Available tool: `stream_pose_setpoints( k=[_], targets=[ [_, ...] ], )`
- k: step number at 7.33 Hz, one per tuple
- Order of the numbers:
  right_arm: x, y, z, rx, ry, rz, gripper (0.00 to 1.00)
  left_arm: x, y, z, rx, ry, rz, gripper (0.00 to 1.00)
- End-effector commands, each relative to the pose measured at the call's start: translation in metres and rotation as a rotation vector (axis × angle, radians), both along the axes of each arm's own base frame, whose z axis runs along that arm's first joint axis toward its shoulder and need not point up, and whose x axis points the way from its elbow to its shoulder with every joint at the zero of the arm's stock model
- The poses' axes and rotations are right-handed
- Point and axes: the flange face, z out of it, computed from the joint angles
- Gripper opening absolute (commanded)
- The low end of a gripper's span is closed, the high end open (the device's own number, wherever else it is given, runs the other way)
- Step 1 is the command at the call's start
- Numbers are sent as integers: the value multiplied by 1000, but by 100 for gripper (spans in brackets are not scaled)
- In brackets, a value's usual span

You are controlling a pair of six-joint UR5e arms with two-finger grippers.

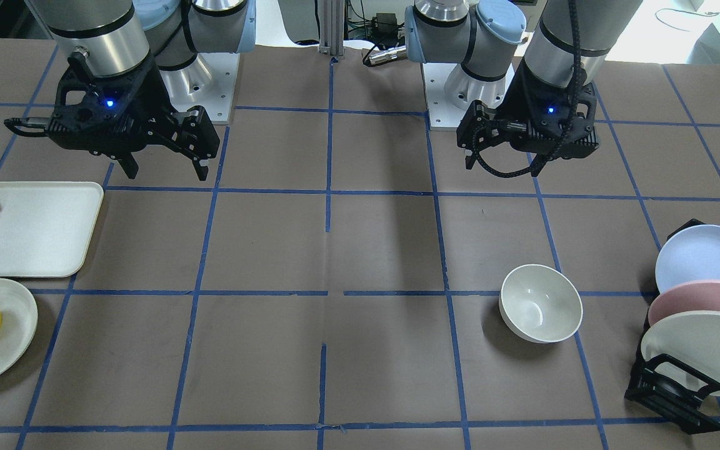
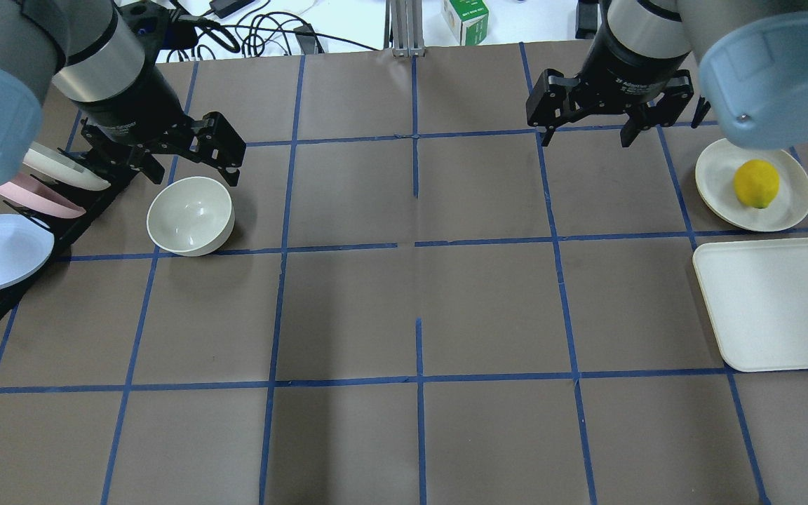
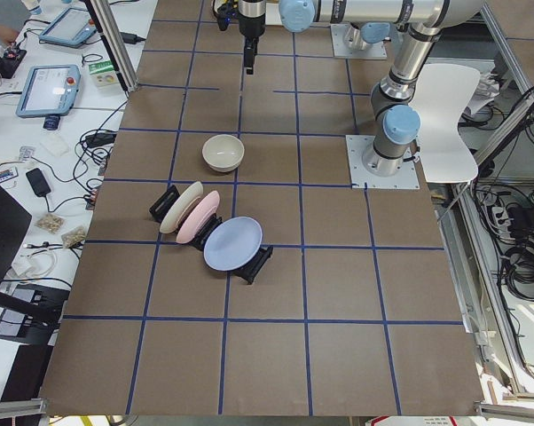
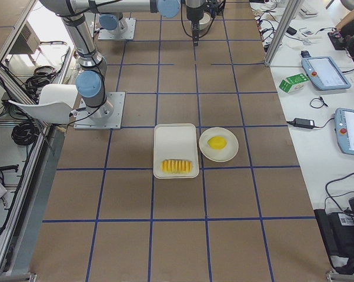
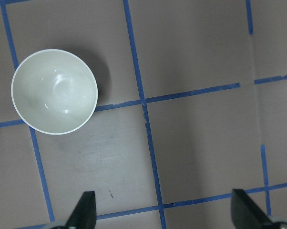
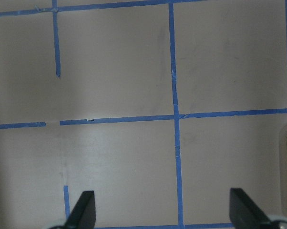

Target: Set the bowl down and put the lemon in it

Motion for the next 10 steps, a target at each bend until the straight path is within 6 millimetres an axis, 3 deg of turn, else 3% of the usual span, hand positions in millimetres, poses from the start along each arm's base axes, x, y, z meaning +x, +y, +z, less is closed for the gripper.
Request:
stream_pose_setpoints(
  k=[1,3,4,5,6,7,8,9,10],
  targets=[
    [0,-1,-1,1,1,0,100,0,3,6,-3,-5,11,100],
    [-7,-3,-2,0,24,74,100,0,3,9,-8,-5,8,100],
    [-18,-9,-4,-3,42,135,100,2,7,1,27,-3,3,100],
    [-71,-20,-4,7,41,59,100,9,3,-4,34,1,9,100],
    [-149,-26,-1,16,42,-12,100,15,-5,-9,38,0,20,100],
    [-217,-27,-6,25,53,28,100,32,-14,-15,33,1,53,100],
    [-290,-23,-16,39,51,76,100,72,-27,-27,53,5,130,100],
    [-344,-26,-35,58,46,118,100,118,-44,-45,57,16,209,100],
    [-354,-32,-31,37,61,127,100,157,-63,-66,31,11,221,100]
  ],
)
